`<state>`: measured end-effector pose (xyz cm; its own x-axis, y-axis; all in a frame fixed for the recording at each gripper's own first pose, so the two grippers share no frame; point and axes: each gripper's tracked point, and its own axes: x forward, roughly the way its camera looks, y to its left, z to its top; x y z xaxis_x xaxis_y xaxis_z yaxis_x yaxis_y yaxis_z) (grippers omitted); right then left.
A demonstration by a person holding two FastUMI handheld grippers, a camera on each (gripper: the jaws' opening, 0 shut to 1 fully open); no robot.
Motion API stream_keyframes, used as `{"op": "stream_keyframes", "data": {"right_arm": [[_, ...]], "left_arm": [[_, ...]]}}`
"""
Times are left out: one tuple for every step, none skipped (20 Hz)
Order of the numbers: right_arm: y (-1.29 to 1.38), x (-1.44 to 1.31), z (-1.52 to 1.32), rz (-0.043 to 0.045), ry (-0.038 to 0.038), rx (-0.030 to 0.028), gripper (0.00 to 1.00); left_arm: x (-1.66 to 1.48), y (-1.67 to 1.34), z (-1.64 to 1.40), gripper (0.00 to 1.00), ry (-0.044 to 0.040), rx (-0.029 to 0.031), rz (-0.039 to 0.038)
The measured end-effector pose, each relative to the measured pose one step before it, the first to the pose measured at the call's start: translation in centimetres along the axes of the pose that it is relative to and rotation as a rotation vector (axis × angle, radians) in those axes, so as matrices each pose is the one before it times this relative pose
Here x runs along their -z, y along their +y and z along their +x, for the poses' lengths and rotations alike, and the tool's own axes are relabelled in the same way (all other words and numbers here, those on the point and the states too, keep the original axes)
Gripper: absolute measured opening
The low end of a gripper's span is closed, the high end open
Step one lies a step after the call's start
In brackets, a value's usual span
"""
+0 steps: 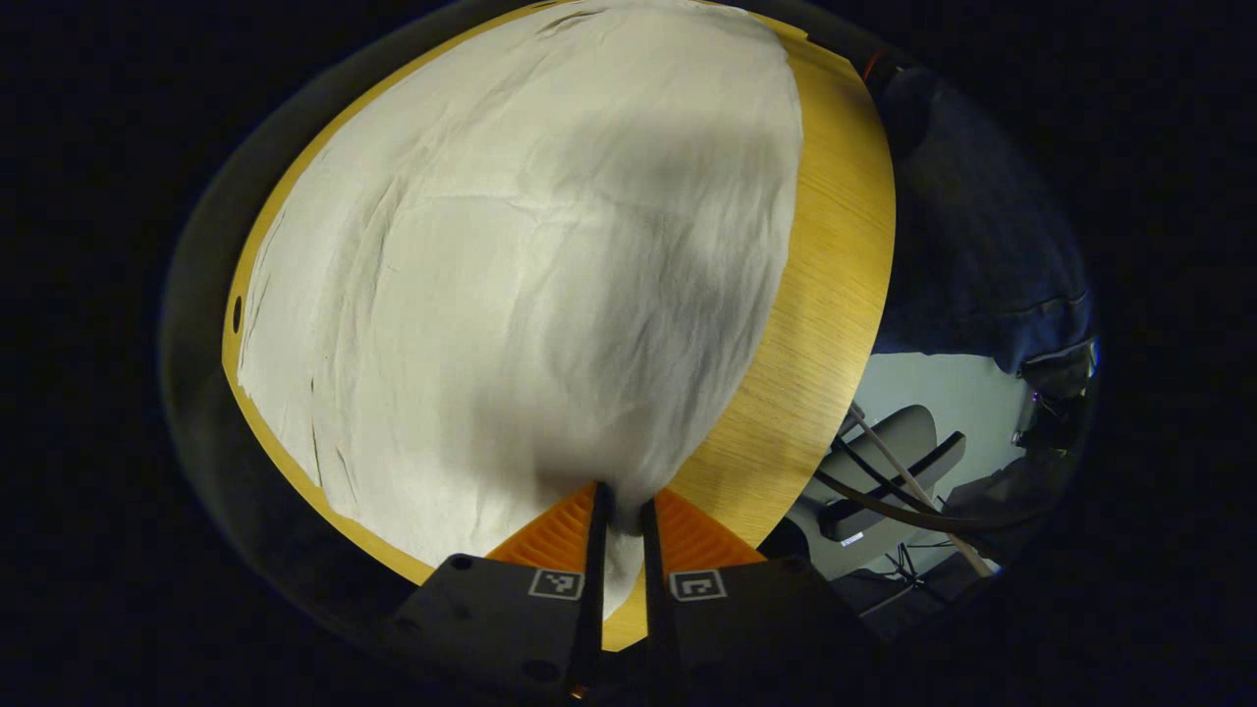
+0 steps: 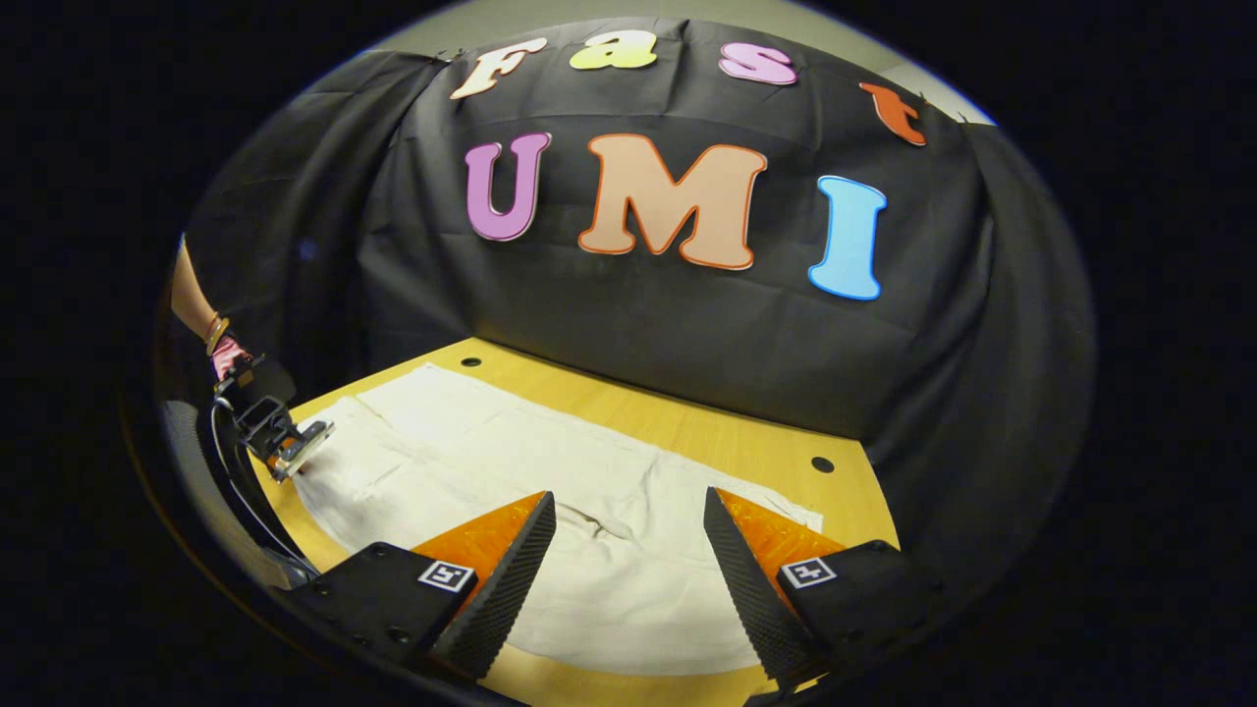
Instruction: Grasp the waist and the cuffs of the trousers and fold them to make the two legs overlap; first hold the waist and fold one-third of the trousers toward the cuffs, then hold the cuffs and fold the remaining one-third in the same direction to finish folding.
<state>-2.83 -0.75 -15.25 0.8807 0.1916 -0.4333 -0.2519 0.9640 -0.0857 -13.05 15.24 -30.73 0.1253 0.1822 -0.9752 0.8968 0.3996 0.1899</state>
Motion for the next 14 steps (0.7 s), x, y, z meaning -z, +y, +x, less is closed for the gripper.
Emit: {"op": "stream_keyframes", "data": {"right_arm": [[0.030,0.769,0.237,-0.01854,0.02246,-0.02628,0.98],[0.132,0.926,0.271,-0.02064,0.02608,-0.03105,0.98],[0.108,0.813,0.276,-0.02311,0.02141,-0.03810,0.98],[0.068,1.013,0.121,-0.02841,0.02303,-0.02970,0.98],[-0.196,0.915,0.005,-0.03550,0.02723,-0.02950,0.98],[-0.198,1.300,0.099,-0.04034,0.03023,-0.02534,0.98],[-0.108,1.217,0.096,-0.03905,0.03012,-0.02656,0.98],[-0.133,1.427,0.180,-0.02925,0.04048,-0.03071,0.99],[0.002,2.528,0.191,-0.04503,0.06747,-0.03867,0.99],[0.033,1.818,-0.038,-0.03807,0.04702,-0.02241,0.98],[0.191,1.707,0.320,-0.03683,0.04193,-0.02449,0.98],[0.277,1.495,0.366,-0.03335,0.04681,-0.02755,0.98],[0.651,2.255,0.870,-0.04515,0.07397,-0.06225,0.99],[0.658,1.172,1.144,-0.03243,0.04302,-0.03681,0.99]], "left_arm": [[0.098,0.050,0.001,0.06,0.00514,-0.00018,-0.00656],[-0.084,-0.040,-0.007,0.03,0.00296,0.00446,-0.01169],[0.065,-0.012,-0.015,0.02,0.00666,0.00267,-0.01244],[-0.024,-0.019,-0.057,0.02,0.00531,0.00048,-0.00559],[-0.054,0.083,0.032,0.02,0.00160,-0.00102,-0.00052],[0.041,0.020,0.111,0.02,-0.00060,-0.00178,-0.00187],[0.032,0.084,0.213,0.02,-0.00293,-0.00120,-0.00491],[-0.036,0.027,0.094,0.02,-0.00134,-0.00041,-0.00804],[-0.079,0.061,0.027,0.02,-0.00179,-0.00008,-0.01081],[0.005,0.009,-0.018,0.02,0.00264,-0.00091,-0.00650],[-0.034,0.006,-0.010,0.02,0.00284,-0.00060,-0.00163],[-0.097,0.021,0.011,0.02,0.00777,-0.00136,0.00323],[0.039,0.028,-0.002,0.02,0.01449,-0.00083,0.00123],[-0.033,0.068,0.030,0.02,0.00735,0.00152,0.00169]]}}
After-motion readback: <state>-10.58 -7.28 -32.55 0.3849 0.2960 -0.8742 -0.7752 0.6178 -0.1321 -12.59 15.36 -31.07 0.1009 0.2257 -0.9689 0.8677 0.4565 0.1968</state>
